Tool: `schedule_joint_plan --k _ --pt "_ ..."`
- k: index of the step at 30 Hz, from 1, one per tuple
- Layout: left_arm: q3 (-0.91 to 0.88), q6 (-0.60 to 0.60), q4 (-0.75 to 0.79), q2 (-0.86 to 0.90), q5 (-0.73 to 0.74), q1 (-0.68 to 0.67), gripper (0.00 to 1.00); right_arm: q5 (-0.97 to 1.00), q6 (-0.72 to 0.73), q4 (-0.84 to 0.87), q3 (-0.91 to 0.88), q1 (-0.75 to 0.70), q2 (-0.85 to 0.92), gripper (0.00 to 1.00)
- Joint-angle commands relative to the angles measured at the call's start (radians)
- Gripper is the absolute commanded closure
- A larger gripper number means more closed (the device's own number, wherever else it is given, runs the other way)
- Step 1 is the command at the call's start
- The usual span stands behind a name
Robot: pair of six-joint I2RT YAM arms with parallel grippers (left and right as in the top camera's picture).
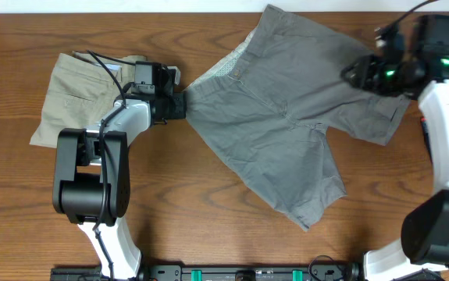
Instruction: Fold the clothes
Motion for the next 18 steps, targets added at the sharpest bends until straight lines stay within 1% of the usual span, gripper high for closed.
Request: schedule_joint_plan --k 1,3,4,7,8,10,13,16,18 --pt "0.006 0.003 -0.015 -0.003 0.031 0.008 0.94 0.098 0.018 -0.048 -0.041 0.068 0.032 0.55" --pt "0.006 -0.003 -0.048 -0.033 0.010 0.021 0.94 0.174 0.065 -0.065 -0.076 0.100 0.045 0.55" --pt "0.006 -0.027 -0.071 -0.050 -0.035 0.029 0.94 0.200 0.089 -0.065 -0.100 0.113 0.050 0.55" --pt "0.006 -0.095 -0.169 -0.121 -0.214 0.053 0.94 0.237 0.175 -0.040 -0.187 0.138 0.063 0.64" --pt "0.006 -0.100 -0.198 -0.145 -0.246 0.059 0.94 0.241 0.192 -0.024 -0.218 0.142 0.066 0.68" --pt "0.006 -0.100 -0.247 -0.189 -0.285 0.064 0.94 0.266 0.225 0.015 -0.280 0.145 0.074 0.71" --pt "0.006 -0.105 -0.314 -0.241 -0.337 0.064 0.94 0.305 0.282 0.128 -0.375 0.144 0.088 0.79" --pt "0.006 -0.116 -0.363 -0.261 -0.337 0.064 0.94 0.309 0.307 0.284 -0.454 0.143 0.097 0.84" --pt "0.006 -0.119 -0.388 -0.262 -0.336 0.064 0.94 0.362 0.336 0.404 -0.506 0.143 0.101 0.91"
